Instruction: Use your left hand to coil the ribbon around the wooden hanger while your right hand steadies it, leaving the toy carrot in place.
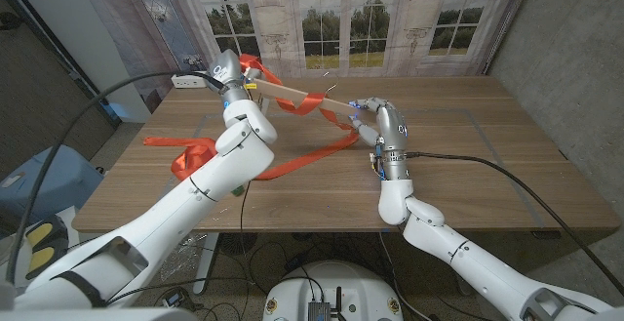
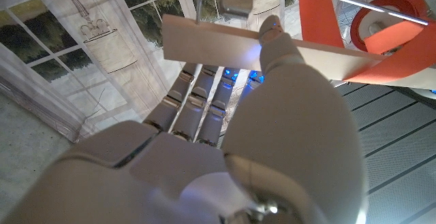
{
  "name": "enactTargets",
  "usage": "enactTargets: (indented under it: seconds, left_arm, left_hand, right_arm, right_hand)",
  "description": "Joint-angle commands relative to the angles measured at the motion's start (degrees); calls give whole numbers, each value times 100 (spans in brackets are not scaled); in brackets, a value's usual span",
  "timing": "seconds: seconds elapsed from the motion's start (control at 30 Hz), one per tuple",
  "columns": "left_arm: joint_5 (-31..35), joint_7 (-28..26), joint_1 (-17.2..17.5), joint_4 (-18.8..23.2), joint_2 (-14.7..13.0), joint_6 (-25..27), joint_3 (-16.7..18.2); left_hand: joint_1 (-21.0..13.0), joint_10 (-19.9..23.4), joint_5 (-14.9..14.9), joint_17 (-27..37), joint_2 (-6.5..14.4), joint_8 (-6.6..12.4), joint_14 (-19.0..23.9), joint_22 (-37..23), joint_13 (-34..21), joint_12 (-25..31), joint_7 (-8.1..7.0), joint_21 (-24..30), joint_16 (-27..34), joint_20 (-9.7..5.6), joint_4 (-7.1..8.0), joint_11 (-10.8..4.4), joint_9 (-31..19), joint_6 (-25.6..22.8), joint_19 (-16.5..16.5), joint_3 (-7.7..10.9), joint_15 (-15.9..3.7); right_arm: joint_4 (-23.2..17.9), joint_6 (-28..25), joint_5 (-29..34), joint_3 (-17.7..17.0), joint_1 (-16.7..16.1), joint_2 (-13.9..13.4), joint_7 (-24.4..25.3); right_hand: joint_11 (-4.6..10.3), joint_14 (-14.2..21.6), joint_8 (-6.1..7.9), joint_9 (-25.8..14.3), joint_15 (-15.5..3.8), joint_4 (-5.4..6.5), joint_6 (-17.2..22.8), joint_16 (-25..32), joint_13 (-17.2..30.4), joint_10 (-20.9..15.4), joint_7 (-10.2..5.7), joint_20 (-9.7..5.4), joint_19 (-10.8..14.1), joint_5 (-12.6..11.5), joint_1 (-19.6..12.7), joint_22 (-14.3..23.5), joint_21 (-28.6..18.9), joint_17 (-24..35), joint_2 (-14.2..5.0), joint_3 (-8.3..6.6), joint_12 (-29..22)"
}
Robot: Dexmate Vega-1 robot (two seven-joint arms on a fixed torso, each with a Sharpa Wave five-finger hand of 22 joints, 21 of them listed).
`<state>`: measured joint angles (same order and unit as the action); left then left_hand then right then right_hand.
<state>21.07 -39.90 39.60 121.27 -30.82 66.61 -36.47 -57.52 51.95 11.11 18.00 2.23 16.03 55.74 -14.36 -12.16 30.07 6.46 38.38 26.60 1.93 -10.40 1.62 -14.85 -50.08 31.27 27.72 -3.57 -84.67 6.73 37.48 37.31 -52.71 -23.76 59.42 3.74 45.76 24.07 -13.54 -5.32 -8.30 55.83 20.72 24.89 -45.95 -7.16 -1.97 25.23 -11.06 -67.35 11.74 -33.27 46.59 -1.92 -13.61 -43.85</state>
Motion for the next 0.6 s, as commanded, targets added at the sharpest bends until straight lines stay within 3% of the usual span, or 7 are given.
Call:
enactTargets:
  seconds: [0.03, 0.6]
  left_arm:
    - [184, 181, -439, 55, -178, 431, -299]
    - [629, 367, -1041, 258, -360, 482, -847]
  left_hand:
    - [-655, 851, 15, 16, 712, 18, 528, -18, -944, 125, -260, 69, 22, 2, 127, -848, -16, -554, -18, 161, -722]
    - [-640, 848, 9, 30, 714, -4, 536, -4, -955, 109, -295, 142, 7, -27, 134, -896, -25, -562, -54, 165, -753]
  right_arm:
    - [464, 195, 1028, -237, -85, 453, 458]
    - [382, -578, 809, 565, 240, 78, 336]
  right_hand:
    - [300, 54, 26, -154, -784, 21, 170, -8, 23, -324, 42, -51, 11, -39, -543, 3, -36, 20, -614, -23, -37]
    - [292, 67, 27, -144, -778, 25, 176, -53, 14, -329, 43, -57, 13, -47, -550, -2, -90, 37, -617, -7, -39]
